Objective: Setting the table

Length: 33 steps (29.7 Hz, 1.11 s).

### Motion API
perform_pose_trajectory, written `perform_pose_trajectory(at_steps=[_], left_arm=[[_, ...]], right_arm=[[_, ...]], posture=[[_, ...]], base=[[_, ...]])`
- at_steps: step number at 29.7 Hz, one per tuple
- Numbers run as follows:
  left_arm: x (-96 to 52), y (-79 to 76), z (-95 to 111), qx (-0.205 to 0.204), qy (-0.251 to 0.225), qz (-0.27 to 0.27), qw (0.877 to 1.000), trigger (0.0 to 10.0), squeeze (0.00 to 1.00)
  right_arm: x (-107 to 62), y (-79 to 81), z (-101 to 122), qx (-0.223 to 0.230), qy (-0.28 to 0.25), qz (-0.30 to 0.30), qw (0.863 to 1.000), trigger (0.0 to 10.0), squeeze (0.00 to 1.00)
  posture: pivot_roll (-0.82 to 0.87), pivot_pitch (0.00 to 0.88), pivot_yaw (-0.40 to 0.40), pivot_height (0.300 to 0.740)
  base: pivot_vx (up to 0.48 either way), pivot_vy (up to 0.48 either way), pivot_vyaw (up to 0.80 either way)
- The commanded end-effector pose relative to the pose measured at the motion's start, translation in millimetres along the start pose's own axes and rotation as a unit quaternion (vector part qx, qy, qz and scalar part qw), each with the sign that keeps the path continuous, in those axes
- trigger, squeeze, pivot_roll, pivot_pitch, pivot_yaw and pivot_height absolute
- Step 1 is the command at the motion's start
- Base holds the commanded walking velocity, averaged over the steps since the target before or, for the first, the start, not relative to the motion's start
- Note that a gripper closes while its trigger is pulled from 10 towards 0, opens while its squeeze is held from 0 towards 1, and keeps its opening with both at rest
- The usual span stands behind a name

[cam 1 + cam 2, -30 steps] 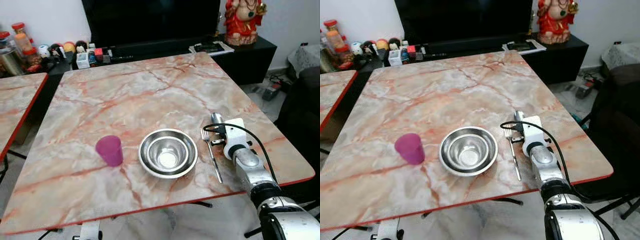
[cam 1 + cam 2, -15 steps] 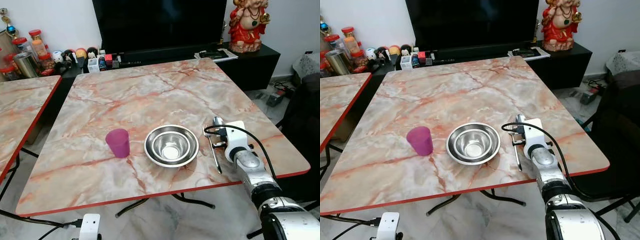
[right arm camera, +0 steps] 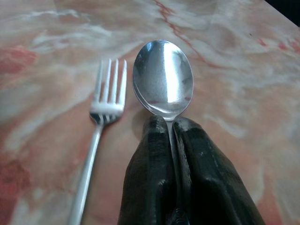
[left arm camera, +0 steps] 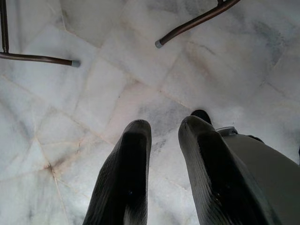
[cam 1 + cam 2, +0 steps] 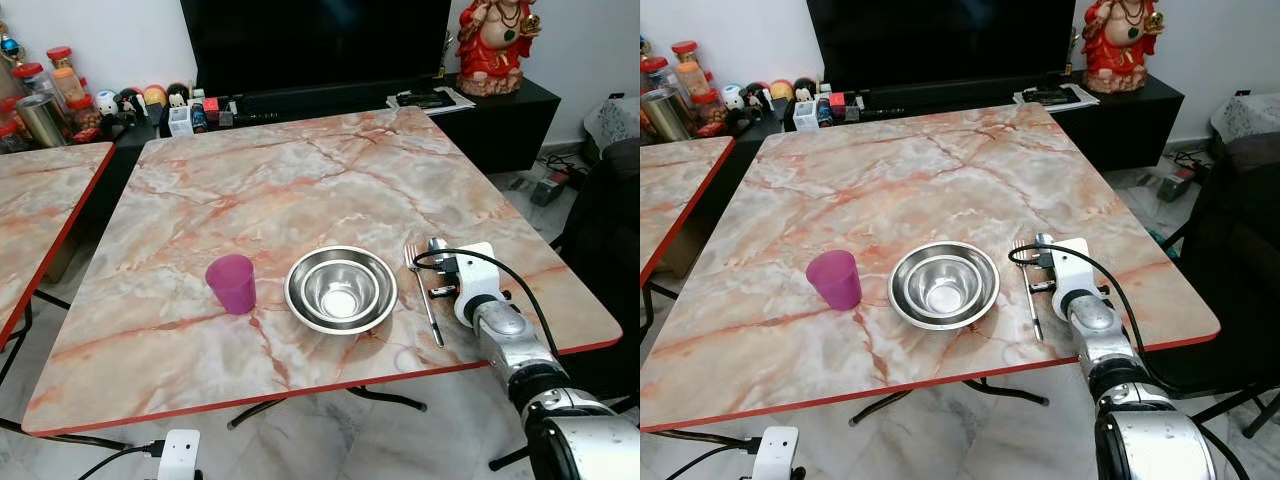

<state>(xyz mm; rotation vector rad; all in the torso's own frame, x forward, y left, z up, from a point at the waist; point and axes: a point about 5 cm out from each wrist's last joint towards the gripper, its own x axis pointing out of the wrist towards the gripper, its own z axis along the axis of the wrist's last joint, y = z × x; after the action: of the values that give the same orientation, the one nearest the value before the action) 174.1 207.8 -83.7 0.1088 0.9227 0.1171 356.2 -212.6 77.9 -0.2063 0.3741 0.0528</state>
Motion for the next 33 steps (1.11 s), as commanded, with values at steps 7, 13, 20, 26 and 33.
perform_pose_trajectory(at_steps=[7,13,20,26,33], left_arm=[[-1.0,8.0,-4,0.01,0.006,0.007,1.0,10.0,0.0],[-1.1,9.9,-4,0.012,0.005,0.009,1.0,10.0,0.0],[-1.3,11.3,-4,0.014,0.005,0.009,1.0,10.0,0.0],[-1.7,12.2,-5,0.021,0.006,0.009,1.0,10.0,0.0],[-3.1,15.5,-10,0.022,0.009,0.012,1.0,10.0,0.0]], right_arm=[[1.8,-3.4,7,0.01,-0.005,-0.007,1.0,10.0,0.0],[1.2,-12.5,10,0.009,-0.008,-0.027,1.0,10.0,0.0],[-0.1,-26.2,17,0.01,-0.017,-0.047,0.999,10.0,0.0],[0.2,-23.8,15,0.002,-0.011,-0.039,0.999,10.0,0.0],[0.3,-19.4,10,0.0,-0.003,-0.032,0.999,10.0,0.0]], posture=[[0.0,0.0,0.074,0.74],[0.01,0.0,0.08,0.74],[0.01,0.0,0.081,0.74],[0.02,0.0,0.079,0.74],[0.03,0.0,0.077,0.74]], base=[[0.0,0.0,0.0],[0.0,0.0,0.0],[0.0,0.0,0.0],[0.0,0.0,0.0],[0.0,0.0,0.0]])
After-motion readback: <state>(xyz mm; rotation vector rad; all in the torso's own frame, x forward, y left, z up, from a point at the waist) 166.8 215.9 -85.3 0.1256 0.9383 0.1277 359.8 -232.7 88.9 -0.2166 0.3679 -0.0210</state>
